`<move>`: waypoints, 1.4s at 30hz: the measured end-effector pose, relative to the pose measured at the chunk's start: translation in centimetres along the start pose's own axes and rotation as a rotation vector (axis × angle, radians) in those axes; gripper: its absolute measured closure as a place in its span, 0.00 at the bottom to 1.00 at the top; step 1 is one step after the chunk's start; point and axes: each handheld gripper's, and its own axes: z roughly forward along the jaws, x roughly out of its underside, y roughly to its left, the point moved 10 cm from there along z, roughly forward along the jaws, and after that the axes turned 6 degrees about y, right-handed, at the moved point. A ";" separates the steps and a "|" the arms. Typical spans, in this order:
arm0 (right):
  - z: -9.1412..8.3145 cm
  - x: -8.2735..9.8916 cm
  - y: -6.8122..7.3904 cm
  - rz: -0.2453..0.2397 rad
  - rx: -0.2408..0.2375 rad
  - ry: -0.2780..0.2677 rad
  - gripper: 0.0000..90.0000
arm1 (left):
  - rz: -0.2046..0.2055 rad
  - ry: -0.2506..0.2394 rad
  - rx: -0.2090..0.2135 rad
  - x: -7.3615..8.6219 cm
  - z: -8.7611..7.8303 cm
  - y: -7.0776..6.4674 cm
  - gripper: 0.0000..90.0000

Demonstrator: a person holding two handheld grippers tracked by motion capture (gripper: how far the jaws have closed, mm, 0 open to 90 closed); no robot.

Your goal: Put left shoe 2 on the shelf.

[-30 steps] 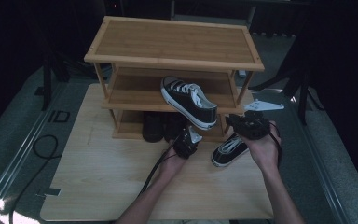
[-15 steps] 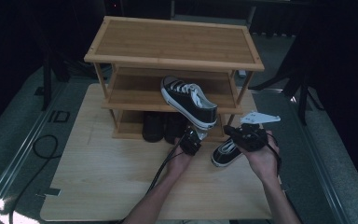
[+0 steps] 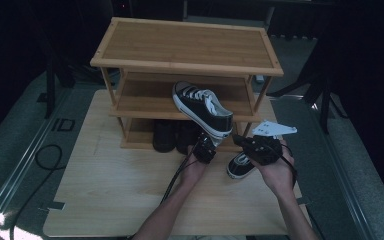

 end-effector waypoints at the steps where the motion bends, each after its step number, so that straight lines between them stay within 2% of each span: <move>1: 0.0 -0.1 0.1 0.000 -0.001 -0.004 1.00 | -0.004 0.003 -0.002 -0.1 0.1 0.0 1.00; 3: 0.1 -0.1 0.1 -0.002 -0.001 -0.004 1.00 | 0.009 -0.008 0.004 -0.4 0.3 0.1 1.00; 4: 0.1 -0.1 0.1 -0.003 -0.001 -0.005 1.00 | 0.020 0.008 -0.003 -0.4 0.4 0.3 1.00; 9: 0.3 -0.1 0.4 -0.015 -0.003 -0.002 1.00 | -0.018 0.024 -0.025 -0.7 0.8 0.4 1.00; 10: 0.3 -0.1 0.5 -0.015 -0.006 -0.005 1.00 | 0.218 0.025 -0.089 -1.4 0.7 2.5 1.00; 12: 0.3 -0.1 0.5 -0.018 -0.005 -0.011 1.00 | 0.206 0.033 -0.090 -1.4 0.9 2.8 1.00; 14: 0.1 -0.3 0.6 -0.020 -0.007 -0.021 1.00 | 0.212 0.036 -0.091 -1.4 1.0 3.0 1.00; 16: 0.0 -0.6 0.7 -0.025 -0.011 -0.036 1.00 | 0.206 0.031 -0.106 -1.5 1.0 3.1 1.00; 18: -0.1 -0.7 0.7 -0.027 -0.008 -0.042 1.00 | 0.208 0.032 -0.096 -1.5 1.1 2.9 1.00; 33: 0.2 -0.9 1.3 -0.042 -0.011 -0.037 1.00 | 0.209 0.027 -0.113 -1.5 1.1 2.8 1.00; 34: 0.2 -0.9 1.3 -0.042 -0.011 -0.037 1.00 | 0.085 0.027 -0.020 -1.0 1.5 1.2 1.00; 35: 0.3 -0.9 1.4 -0.046 -0.012 -0.037 1.00 | 0.047 0.022 -0.031 -1.0 1.4 1.0 1.00; 36: 0.3 -0.9 1.5 -0.047 -0.013 -0.037 1.00 | -0.011 0.021 -0.044 -0.8 1.4 0.8 1.00; 37: 0.3 -0.9 1.6 -0.050 -0.017 -0.038 1.00 | -0.020 0.023 -0.048 -0.8 1.4 0.7 1.00; 42: 0.6 -1.3 2.4 -0.071 -0.043 -0.043 1.00 | -0.015 0.023 -0.046 -0.8 1.4 0.8 1.00</move>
